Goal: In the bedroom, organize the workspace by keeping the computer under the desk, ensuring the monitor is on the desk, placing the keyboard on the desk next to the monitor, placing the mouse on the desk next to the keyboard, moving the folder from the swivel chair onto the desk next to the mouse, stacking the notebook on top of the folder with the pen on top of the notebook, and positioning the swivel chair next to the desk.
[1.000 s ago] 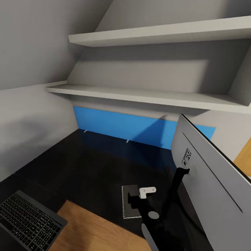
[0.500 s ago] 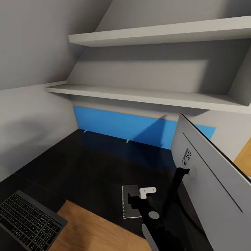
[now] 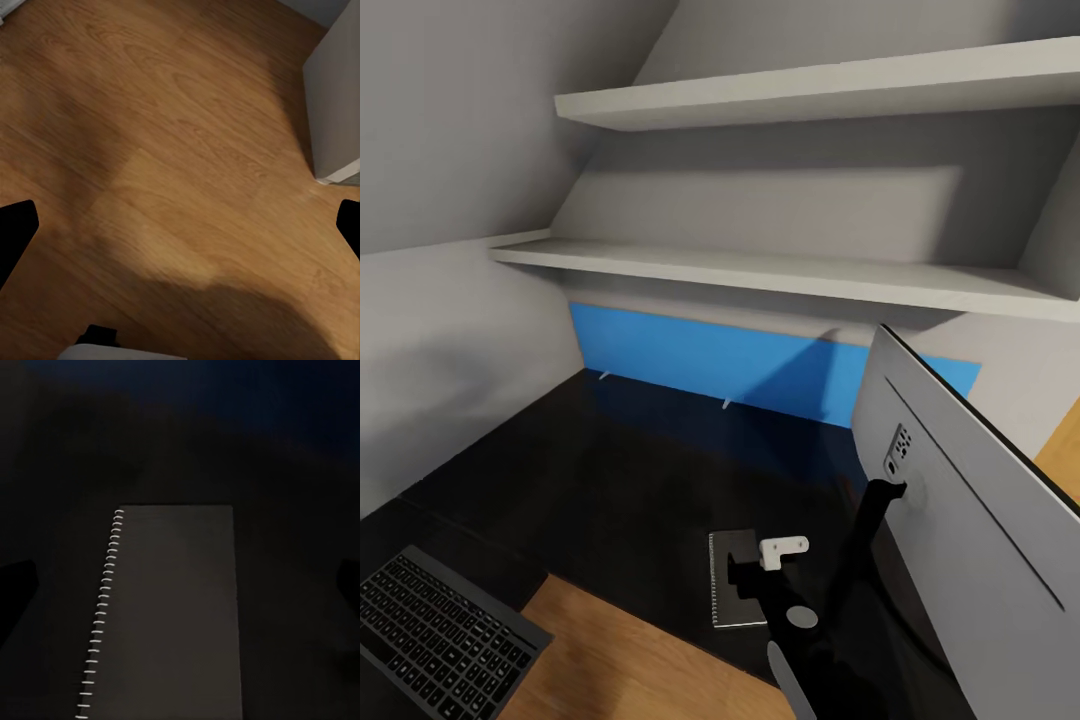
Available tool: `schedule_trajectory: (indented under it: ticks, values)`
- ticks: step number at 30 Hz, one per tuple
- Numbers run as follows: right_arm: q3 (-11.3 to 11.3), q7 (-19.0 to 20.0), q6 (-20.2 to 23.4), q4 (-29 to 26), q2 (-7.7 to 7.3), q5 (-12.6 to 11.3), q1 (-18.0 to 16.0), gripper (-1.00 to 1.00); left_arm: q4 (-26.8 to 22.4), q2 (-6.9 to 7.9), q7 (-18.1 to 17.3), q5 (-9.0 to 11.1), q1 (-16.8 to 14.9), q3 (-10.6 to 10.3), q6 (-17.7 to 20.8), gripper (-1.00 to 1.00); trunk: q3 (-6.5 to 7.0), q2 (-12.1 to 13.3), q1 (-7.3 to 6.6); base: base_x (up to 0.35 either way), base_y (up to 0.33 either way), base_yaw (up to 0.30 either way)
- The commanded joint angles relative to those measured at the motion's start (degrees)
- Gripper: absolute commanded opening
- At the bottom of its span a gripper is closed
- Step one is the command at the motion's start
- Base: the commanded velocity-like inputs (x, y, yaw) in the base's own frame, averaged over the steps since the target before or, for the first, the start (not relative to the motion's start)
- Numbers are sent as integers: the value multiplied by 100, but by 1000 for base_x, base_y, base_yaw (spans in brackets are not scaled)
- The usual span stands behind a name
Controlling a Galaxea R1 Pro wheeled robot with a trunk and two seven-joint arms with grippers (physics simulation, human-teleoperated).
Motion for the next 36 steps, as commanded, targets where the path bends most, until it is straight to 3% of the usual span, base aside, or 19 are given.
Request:
schedule_trajectory:
  ticks: [1,24,32,36]
  values:
    - [13,-51,16,-8,-3,-54,-4,100,1,3,45,18,-5,-48,-23,100,-28,-50,24,0,0,0]
    - [-55,-51,-18,169,-7,-32,-11,100,1,11,45,19,-5,-47,-31,100,-441,-973,530,0,0,0]
    - [-86,-58,-296,257,-4,23,-32,100,1,4,45,19,-5,-47,-31,100,-585,-1294,705,0,0,0]
    - [-89,-65,-378,319,12,95,-227,100,1,3,46,19,-5,-47,-31,100,-656,-1454,793,0,0,0]
